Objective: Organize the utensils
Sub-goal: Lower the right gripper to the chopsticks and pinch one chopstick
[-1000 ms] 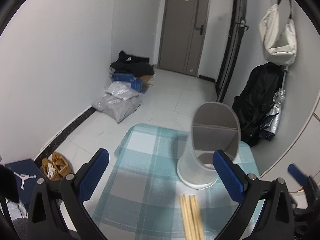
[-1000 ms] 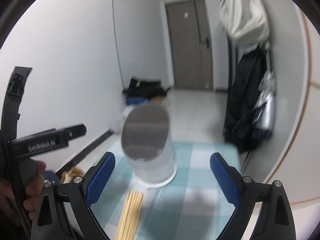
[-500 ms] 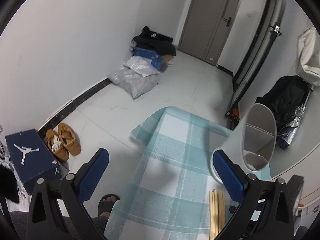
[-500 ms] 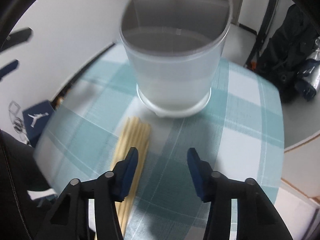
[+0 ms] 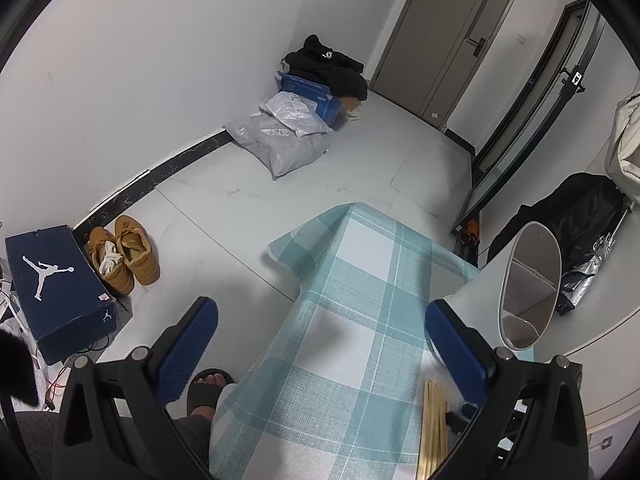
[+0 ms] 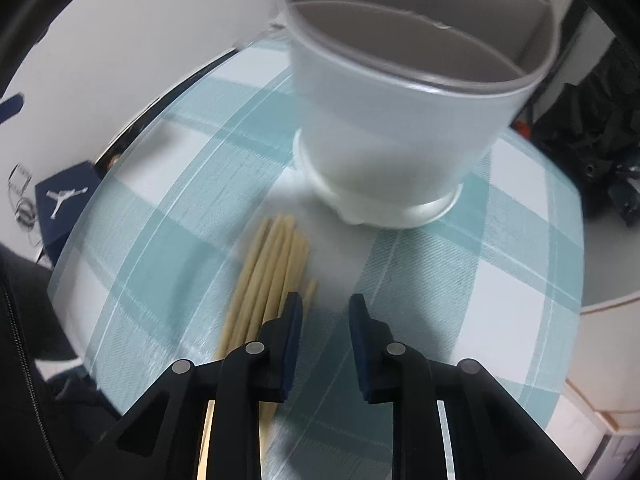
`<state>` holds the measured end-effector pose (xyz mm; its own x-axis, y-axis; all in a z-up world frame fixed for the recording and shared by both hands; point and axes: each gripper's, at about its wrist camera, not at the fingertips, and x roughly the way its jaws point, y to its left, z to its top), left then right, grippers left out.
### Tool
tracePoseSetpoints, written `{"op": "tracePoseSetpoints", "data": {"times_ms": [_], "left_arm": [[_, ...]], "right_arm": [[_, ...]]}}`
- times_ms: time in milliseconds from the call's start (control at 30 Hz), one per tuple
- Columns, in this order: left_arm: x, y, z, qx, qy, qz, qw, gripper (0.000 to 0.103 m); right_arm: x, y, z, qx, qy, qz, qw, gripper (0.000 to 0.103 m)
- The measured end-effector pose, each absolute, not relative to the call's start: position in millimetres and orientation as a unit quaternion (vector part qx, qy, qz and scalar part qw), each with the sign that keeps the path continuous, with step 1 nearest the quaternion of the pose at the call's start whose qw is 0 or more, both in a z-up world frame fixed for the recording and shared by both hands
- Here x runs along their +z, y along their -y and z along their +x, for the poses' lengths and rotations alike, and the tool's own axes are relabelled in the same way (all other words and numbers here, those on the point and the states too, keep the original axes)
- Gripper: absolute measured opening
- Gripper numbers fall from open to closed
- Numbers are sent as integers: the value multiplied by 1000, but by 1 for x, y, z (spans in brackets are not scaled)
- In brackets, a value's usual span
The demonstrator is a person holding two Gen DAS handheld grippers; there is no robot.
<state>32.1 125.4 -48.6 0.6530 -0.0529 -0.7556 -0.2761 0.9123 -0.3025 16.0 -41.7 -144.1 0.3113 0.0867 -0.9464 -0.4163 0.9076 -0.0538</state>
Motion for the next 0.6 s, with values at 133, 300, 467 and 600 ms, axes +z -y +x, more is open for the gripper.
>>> {"op": "tracePoseSetpoints", "data": {"times_ms": [133,300,467,600], "left_arm": [[-47,-124,32,62,-410,-193,889,102],[-49,-122,32,64,-410,-184,891,102],[-55,-119,33,71,-415,-157,894,102],[-67,-106,34,55,-440,-124,888,102]], "right_arm": [[-146,38,12,165,-574,-152,787,18],[-143,39,12,166,-573,-150,788,18],[-145,42,30,163,-569,-130,796,6],[-142,53,36,164,-563,-86,806,5]]}}
